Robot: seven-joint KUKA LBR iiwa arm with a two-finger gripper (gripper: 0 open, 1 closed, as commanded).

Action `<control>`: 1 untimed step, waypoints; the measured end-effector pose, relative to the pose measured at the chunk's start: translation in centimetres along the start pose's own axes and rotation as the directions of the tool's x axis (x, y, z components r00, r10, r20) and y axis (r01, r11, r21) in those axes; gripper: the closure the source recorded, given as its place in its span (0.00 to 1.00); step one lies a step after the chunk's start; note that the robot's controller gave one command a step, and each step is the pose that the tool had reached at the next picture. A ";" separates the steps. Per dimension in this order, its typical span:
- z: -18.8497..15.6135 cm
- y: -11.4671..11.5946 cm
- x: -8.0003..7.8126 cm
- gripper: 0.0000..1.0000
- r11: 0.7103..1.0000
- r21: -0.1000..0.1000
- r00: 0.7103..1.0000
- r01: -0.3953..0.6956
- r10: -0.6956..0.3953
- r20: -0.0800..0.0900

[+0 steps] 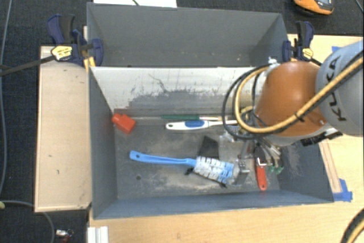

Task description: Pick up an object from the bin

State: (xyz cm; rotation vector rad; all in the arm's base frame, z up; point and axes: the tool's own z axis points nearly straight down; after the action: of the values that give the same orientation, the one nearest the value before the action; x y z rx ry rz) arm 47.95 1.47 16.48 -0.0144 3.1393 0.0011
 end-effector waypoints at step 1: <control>9.4 0.2 -1.3 0.00 0.996 -0.001 0.996 -0.093 0.093 0.000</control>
Offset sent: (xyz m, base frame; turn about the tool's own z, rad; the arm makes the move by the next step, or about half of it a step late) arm 0.0034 0.0151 -0.0638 -0.0495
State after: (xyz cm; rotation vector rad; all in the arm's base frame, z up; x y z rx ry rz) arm 49.26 1.64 7.04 0.1312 3.1366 0.0027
